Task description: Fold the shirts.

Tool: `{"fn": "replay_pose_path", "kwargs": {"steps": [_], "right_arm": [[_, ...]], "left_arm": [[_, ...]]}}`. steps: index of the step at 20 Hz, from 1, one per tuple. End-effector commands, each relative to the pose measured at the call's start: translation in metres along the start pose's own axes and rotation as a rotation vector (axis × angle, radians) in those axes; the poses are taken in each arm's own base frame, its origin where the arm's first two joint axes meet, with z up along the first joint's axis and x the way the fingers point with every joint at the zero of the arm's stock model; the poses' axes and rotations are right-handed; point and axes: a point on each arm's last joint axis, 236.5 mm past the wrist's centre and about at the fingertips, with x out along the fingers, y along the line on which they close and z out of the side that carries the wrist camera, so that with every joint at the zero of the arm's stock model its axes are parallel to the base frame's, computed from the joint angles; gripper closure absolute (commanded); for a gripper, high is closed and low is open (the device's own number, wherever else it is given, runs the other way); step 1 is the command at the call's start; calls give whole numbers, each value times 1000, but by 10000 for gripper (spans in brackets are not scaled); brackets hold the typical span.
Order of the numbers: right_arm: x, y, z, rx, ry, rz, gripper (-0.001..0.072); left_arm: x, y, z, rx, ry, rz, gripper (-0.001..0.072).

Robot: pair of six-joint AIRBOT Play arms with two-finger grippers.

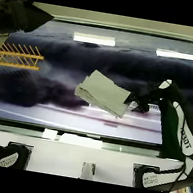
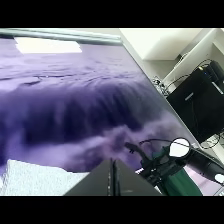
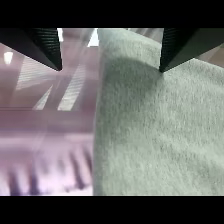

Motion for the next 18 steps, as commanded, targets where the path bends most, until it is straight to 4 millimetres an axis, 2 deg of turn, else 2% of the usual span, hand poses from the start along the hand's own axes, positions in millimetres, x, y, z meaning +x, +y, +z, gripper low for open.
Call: {"fn": "replay_pose_path", "kwargs": {"steps": [1,2,3,5,6,8,11,13,14,16,18], "right_arm": [[26,14,9,18,-29,50,118],[26,18,14,22,-51,62,153],[25,21,18,30,-66,79,255],[21,28,20,12,-69,95,614],[13,35,20,-36,-67,111,620],[-29,52,28,-142,-94,138,681],[-141,64,58,-179,-274,185,691],[-215,48,71,-138,-409,174,691],[-247,35,71,-113,-456,161,691],[-292,8,63,-58,-511,146,691],[-326,-22,50,13,-546,127,691]], "left_arm": [[0,0,-1,-11,2,1,676],[0,0,-1,-11,2,1,676],[0,0,-1,-11,2,1,676],[0,0,-1,-11,2,1,676],[0,1,-1,-11,2,1,676],[1,3,-2,-6,5,10,676],[6,12,-8,-12,24,25,676],[10,17,-15,-22,39,31,675],[11,20,-18,-19,48,33,676],[14,24,-24,-18,60,36,675],[15,26,-27,-14,69,38,675]]}}
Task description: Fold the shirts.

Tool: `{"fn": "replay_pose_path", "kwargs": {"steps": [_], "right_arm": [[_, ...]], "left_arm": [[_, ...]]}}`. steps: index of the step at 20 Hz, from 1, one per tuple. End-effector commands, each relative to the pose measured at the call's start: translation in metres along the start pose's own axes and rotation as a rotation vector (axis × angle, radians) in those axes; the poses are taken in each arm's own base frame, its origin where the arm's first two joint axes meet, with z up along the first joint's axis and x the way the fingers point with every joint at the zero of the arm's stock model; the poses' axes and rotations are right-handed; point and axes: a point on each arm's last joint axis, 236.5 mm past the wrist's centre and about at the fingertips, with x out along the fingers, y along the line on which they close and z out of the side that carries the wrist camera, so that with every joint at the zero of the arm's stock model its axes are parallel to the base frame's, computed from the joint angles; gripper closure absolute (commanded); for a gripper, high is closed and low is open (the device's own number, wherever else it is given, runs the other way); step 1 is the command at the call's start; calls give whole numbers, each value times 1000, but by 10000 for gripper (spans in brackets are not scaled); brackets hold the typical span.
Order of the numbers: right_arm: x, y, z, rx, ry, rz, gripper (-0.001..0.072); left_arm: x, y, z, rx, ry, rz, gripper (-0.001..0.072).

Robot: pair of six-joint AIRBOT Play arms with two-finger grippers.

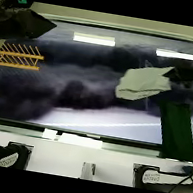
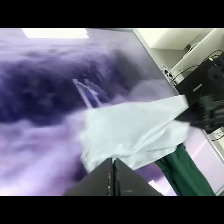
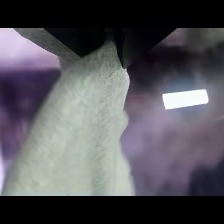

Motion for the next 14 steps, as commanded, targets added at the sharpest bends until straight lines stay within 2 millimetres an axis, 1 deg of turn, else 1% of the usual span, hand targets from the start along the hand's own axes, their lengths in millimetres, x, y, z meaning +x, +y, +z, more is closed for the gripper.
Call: {"fn": "replay_pose_path", "kwargs": {"steps": [1,4,8,9,11,12,14], "right_arm": [[-82,-35,6,92,-78,-64,691],[-125,-61,-2,160,-130,-101,691],[-173,-94,-13,262,-219,-174,691],[-181,-98,-16,287,-233,-180,691],[-189,-102,-32,303,-200,-210,691],[-194,-109,-37,307,-205,-258,691],[-201,-116,-42,318,-216,-312,691]], "left_arm": [[3,5,-7,7,16,6,675],[3,4,-10,31,29,2,675],[3,2,-21,35,76,-9,675],[3,2,-23,35,84,-10,675],[3,1,-26,49,98,-15,675],[3,1,-27,58,99,-15,675],[3,1,-27,58,98,-15,675]]}}
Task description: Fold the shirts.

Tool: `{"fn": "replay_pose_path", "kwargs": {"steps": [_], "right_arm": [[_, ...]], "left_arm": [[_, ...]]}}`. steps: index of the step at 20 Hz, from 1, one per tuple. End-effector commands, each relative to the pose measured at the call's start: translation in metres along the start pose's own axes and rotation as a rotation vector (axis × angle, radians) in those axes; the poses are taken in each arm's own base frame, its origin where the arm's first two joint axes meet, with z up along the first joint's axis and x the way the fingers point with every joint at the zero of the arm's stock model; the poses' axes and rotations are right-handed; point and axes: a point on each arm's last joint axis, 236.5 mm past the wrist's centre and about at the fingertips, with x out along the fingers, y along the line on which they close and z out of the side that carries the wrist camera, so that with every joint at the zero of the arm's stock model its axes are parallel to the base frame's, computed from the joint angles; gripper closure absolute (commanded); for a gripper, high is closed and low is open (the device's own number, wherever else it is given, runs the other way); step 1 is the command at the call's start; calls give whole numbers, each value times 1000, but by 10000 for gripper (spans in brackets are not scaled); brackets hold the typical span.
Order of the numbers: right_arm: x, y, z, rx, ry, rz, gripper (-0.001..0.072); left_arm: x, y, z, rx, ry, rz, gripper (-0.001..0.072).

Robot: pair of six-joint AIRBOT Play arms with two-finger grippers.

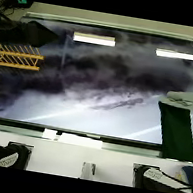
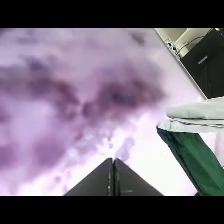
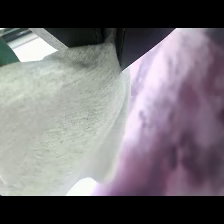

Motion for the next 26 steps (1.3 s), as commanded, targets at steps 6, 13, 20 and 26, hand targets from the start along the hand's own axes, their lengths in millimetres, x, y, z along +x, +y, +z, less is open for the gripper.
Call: {"fn": "replay_pose_path", "kwargs": {"steps": [6,13,20,26], "right_arm": [[20,-123,-98,169,230,-416,691],[71,-178,-177,254,401,-528,691],[68,-177,-120,93,202,-512,68],[-49,-6,75,-216,-628,-177,102]], "left_arm": [[-1,-2,-3,12,14,-5,675],[-1,-2,-3,12,13,-5,675],[-1,-2,-3,11,12,-4,675],[5,20,8,32,-21,90,680]]}}
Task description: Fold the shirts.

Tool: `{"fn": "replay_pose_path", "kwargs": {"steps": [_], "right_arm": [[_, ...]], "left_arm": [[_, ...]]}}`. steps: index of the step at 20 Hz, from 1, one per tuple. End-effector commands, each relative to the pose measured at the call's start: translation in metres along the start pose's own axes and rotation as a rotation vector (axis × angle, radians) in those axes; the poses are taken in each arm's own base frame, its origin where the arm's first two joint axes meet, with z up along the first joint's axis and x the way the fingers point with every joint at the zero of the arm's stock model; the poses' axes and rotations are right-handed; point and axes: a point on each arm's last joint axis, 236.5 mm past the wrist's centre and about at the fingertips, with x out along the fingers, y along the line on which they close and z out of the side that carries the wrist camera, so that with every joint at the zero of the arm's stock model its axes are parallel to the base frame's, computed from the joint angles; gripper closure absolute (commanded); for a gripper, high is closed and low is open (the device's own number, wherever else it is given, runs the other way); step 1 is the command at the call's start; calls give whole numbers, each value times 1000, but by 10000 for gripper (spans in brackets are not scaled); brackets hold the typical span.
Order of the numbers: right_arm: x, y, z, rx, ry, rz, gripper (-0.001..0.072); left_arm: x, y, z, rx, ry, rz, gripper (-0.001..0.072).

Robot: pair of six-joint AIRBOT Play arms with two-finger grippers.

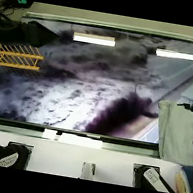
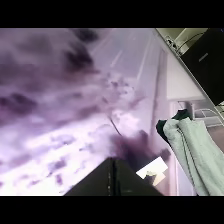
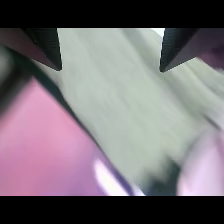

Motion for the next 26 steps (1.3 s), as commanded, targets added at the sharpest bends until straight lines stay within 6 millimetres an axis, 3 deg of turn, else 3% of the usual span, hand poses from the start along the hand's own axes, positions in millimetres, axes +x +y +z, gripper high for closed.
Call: {"fn": "replay_pose_path", "kwargs": {"steps": [1,2,3,4,6,7,8,9,10,15,26], "right_arm": [[-88,100,107,-146,-465,224,105],[-94,139,100,-243,-473,267,105],[-86,177,78,-344,-422,297,105],[-70,208,48,-423,-330,307,104],[-27,252,-28,-515,-54,300,99],[-7,265,-69,-542,106,296,63],[7,274,-102,-575,231,292,40],[17,278,-126,-605,323,275,46],[23,281,-139,-630,364,264,46],[25,279,-150,-646,407,246,45],[25,279,-150,-646,405,248,45]], "left_arm": [[8,39,0,26,23,176,680],[12,70,-12,46,92,318,680],[15,101,-28,67,180,455,680],[17,131,-52,79,297,583,678],[24,167,-110,62,553,706,648],[27,173,-138,12,665,717,466],[26,177,-164,-59,761,740,177],[27,179,-180,-73,818,739,61],[28,181,-189,-72,834,737,61],[28,190,-187,-77,801,749,71],[30,192,-190,-79,810,749,71]]}}
